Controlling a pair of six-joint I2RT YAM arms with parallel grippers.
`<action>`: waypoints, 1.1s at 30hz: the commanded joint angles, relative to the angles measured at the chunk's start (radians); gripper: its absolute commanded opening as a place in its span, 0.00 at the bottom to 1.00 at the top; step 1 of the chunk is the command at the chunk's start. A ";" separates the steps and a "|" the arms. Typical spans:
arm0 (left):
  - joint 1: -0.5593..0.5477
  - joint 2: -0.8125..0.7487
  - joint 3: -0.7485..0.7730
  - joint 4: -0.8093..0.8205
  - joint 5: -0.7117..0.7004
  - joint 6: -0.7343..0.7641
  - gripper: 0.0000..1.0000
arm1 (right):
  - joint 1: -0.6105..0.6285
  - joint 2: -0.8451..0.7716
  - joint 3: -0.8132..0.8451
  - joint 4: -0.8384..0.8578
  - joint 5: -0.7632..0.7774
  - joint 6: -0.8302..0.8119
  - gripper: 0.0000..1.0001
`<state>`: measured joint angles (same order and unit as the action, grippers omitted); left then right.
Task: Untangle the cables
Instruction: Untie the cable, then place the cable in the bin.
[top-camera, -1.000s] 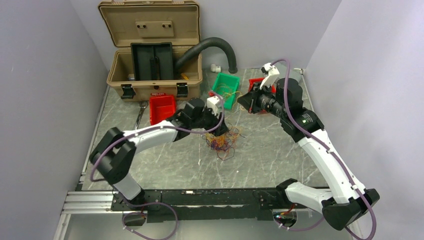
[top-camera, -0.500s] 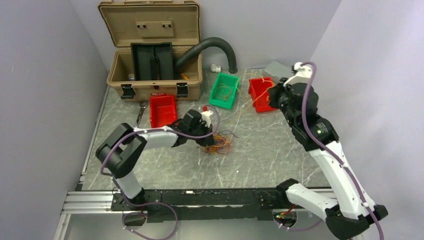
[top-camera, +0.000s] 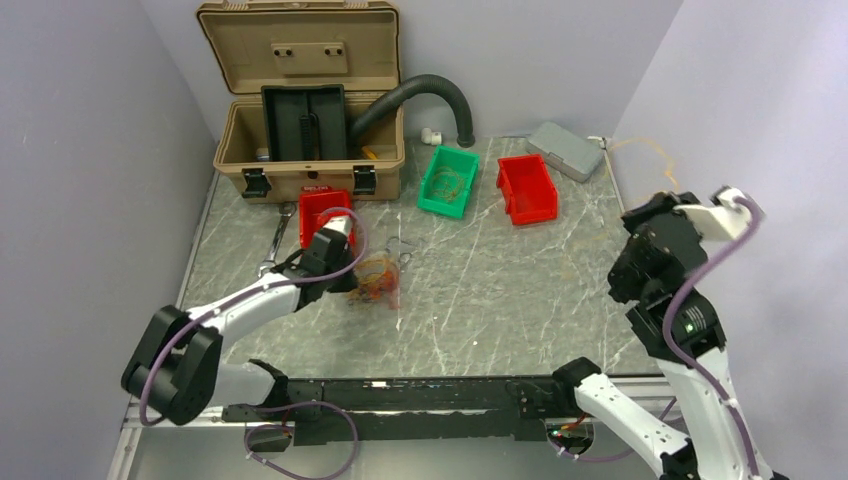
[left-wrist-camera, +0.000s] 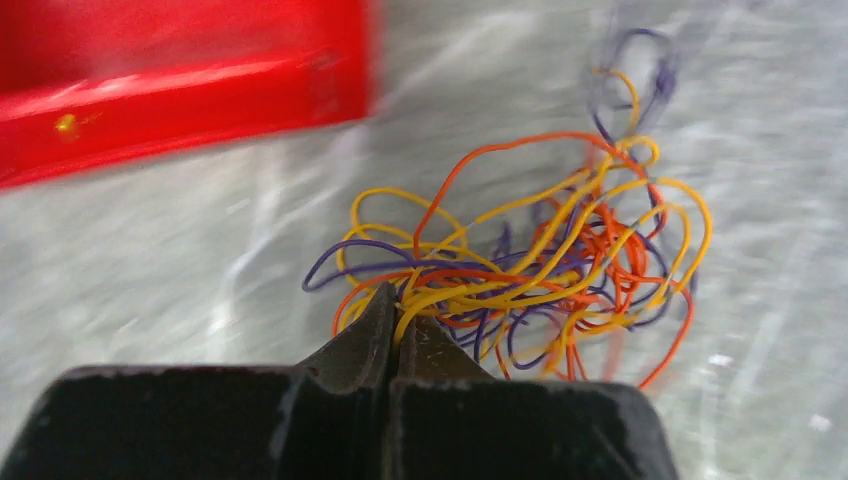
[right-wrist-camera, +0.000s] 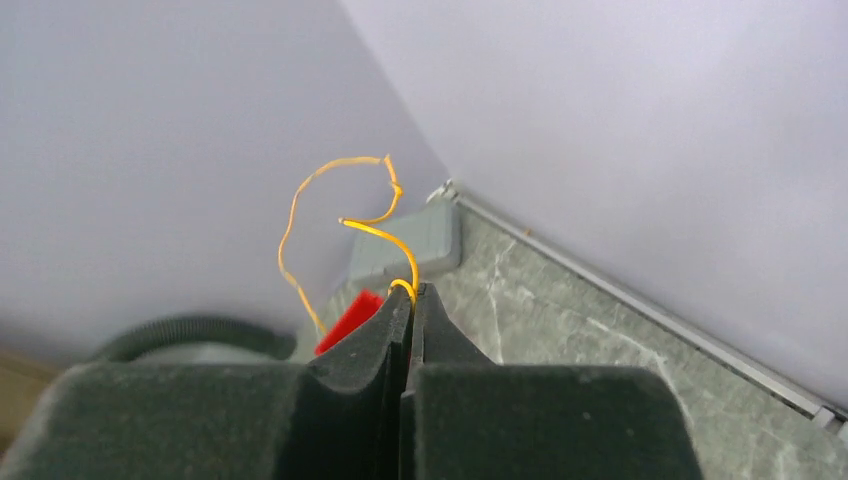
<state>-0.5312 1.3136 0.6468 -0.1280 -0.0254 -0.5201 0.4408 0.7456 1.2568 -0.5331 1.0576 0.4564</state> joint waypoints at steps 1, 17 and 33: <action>0.032 -0.132 -0.053 -0.197 -0.250 -0.100 0.00 | -0.003 -0.045 -0.023 0.128 0.218 -0.013 0.00; 0.021 -0.419 -0.064 -0.199 -0.013 0.056 0.00 | -0.005 0.165 0.001 0.097 -0.304 -0.018 0.00; -0.011 -0.486 -0.084 -0.162 0.109 0.103 0.00 | -0.022 0.415 0.134 0.172 -0.292 -0.105 0.00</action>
<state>-0.5289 0.8391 0.5632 -0.3298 0.0513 -0.4370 0.4316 1.1248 1.3258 -0.4152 0.7177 0.4053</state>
